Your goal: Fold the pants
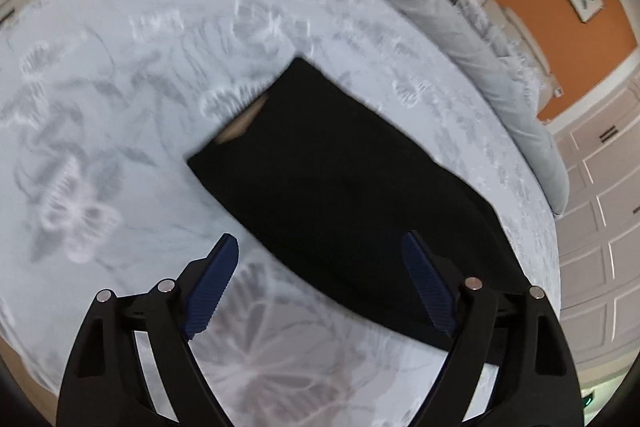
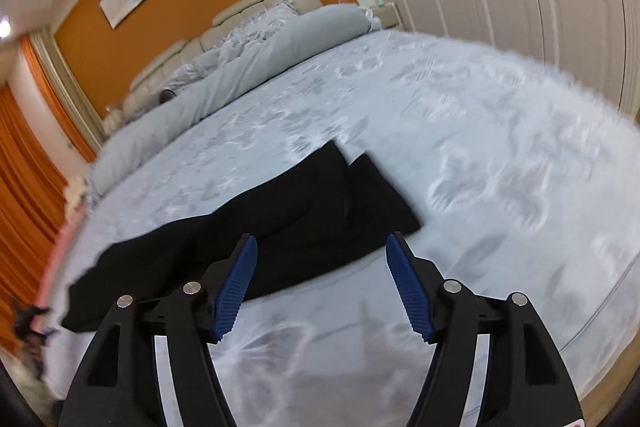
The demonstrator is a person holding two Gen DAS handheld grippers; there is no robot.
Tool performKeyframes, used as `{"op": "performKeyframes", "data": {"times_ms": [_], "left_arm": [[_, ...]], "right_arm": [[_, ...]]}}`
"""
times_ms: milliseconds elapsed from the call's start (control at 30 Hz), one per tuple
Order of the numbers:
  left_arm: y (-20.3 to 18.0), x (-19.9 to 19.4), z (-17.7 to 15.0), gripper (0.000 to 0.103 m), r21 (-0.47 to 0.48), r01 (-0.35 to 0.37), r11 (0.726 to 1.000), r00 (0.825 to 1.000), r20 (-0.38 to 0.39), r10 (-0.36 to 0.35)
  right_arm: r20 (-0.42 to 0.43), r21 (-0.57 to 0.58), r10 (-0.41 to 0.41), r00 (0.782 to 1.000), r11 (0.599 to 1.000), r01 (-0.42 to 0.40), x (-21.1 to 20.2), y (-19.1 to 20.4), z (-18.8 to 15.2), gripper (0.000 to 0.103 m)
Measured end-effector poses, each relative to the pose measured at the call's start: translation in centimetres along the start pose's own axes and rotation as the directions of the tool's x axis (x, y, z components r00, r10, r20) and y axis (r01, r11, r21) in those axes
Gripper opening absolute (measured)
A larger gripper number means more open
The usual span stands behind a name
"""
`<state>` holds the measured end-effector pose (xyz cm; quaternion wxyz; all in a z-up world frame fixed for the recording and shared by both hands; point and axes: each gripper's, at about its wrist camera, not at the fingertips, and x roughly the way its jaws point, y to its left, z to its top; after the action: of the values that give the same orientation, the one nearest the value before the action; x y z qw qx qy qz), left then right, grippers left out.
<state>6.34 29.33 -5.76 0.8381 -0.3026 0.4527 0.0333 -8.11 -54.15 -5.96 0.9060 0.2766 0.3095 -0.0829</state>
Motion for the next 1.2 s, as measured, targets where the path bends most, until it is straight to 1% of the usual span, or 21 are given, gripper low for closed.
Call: {"op": "performKeyframes", "data": {"times_ms": [100, 167, 200, 333, 400, 467, 500, 533, 567, 600, 667, 733, 767, 833, 867, 900, 933, 1000, 1100, 1167, 1200], "left_arm": [[0.0, 2.8, -0.1, 0.079, -0.063, -0.008, 0.998, 0.999, -0.053, 0.005], [0.3, 4.2, -0.5, 0.064, -0.095, -0.019, 0.995, 0.996, -0.090, 0.011], [0.5, 4.7, -0.7, 0.062, -0.111, -0.018, 0.994, 0.995, -0.104, 0.007], [0.8, 4.7, -1.1, 0.059, -0.125, -0.009, 0.992, 0.997, -0.071, 0.000], [0.7, 5.0, -1.0, 0.059, -0.114, -0.008, 0.993, 0.998, -0.066, 0.000], [0.4, 5.1, -1.0, 0.059, -0.090, -0.016, 0.996, 0.998, -0.062, 0.011], [0.3, 5.2, -1.0, 0.058, -0.081, -0.024, 0.996, 0.998, -0.060, 0.019], [0.2, 5.3, -0.9, 0.051, -0.068, -0.040, 0.997, 0.998, -0.057, 0.036], [0.0, 5.4, -0.8, 0.038, -0.048, -0.069, 0.996, 0.996, -0.052, 0.067], [0.1, 5.3, -0.7, 0.034, -0.041, -0.079, 0.996, 0.996, -0.053, 0.077], [1.1, 4.9, -0.3, 0.026, -0.057, -0.039, 0.998, 0.997, -0.074, 0.035], [1.8, 4.8, 0.0, 0.025, -0.067, -0.001, 0.998, 0.995, -0.104, -0.006], [2.1, 4.8, 0.1, 0.025, -0.062, 0.011, 0.998, 0.992, -0.122, -0.018], [2.0, 4.9, 0.0, 0.025, -0.030, 0.014, 0.999, 0.992, -0.127, -0.018], [1.8, 5.0, -0.1, 0.026, -0.013, 0.007, 1.000, 0.992, -0.123, -0.009], [1.6, 5.0, -0.1, 0.027, -0.008, 0.001, 1.000, 0.993, -0.118, -0.002], [1.5, 4.9, -0.1, 0.027, -0.013, -0.002, 1.000, 0.993, -0.115, 0.001], [1.5, 4.9, -0.2, 0.028, -0.026, -0.004, 1.000, 0.993, -0.121, 0.001], [1.4, 4.7, -0.1, 0.030, -0.029, -0.010, 1.000, 0.990, -0.144, 0.006], [1.2, 4.7, -0.2, 0.031, -0.018, -0.020, 1.000, 0.989, -0.146, 0.017], [1.1, 4.7, -0.3, 0.031, -0.011, -0.028, 1.000, 0.989, -0.144, 0.026]], "right_arm": [[-0.038, 0.025, 0.021, 0.999, 0.999, -0.020, 2.0, 1.5, 0.3, 0.066], [-0.064, 0.027, 0.018, 0.998, 0.999, -0.016, 3.8, 2.9, 0.8, 0.066], [-0.077, 0.041, 0.024, 0.997, 0.999, -0.021, 4.9, 3.6, 1.2, 0.066], [-0.139, 0.154, 0.154, 0.978, 0.979, -0.132, 9.9, 6.7, 1.7, 0.066], [-0.175, 0.122, 0.140, 0.975, 0.985, -0.120, 12.0, 8.7, 1.4, 0.066], [-0.254, 0.052, 0.029, 0.967, 0.999, -0.016, 15.4, 11.1, 1.1, 0.066], [-0.281, 0.032, -0.033, 0.959, 0.999, 0.044, 17.2, 11.7, 0.9, 0.057], [-0.281, 0.025, -0.053, 0.958, 0.998, 0.062, 17.9, 11.9, 1.0, 0.005], [-0.279, 0.039, -0.056, 0.959, 0.997, 0.070, 18.2, 11.9, 1.4, 0.005], [-0.223, 0.093, 0.001, 0.975, 0.995, 0.020, 17.2, 11.9, 2.4, 0.004], [-0.093, 0.070, 0.082, 0.992, 0.995, -0.075, 13.2, 12.5, 3.8, 0.004], [0.003, 0.000, 0.145, 0.989, 0.989, -0.145, 8.1, 12.9, 4.2, 0.003], [0.004, 0.000, 0.154, 0.988, 0.988, -0.154, 7.0, 12.3, 3.8, 0.003], [-0.084, 0.012, 0.087, 0.993, 0.996, -0.086, 7.6, 9.0, 1.4, 0.005], [-0.140, 0.032, 0.052, 0.989, 0.998, -0.048, 8.9, 7.1, 0.2, 0.010], [-0.187, 0.057, 0.039, 0.982, 0.998, -0.029, 9.9, 5.8, -0.9, 0.027], [-0.247, 0.097, 0.013, 0.969, 0.995, 0.011, 11.1, 3.8, -2.4, 0.025], [-0.191, 0.155, 0.058, 0.980, 0.988, -0.029, 10.3, 1.9, -3.6, 0.021], [-0.109, 0.156, -0.010, 0.994, 0.987, 0.027, 7.7, 2.4, -2.7, 0.046], [-0.055, 0.129, -0.022, 0.998, 0.991, 0.029, 6.2, 3.5, -1.4, 0.052], [-0.026, 0.114, -0.030, 0.999, 0.993, 0.033, 5.5, 4.2, -0.6, 0.061]]}}
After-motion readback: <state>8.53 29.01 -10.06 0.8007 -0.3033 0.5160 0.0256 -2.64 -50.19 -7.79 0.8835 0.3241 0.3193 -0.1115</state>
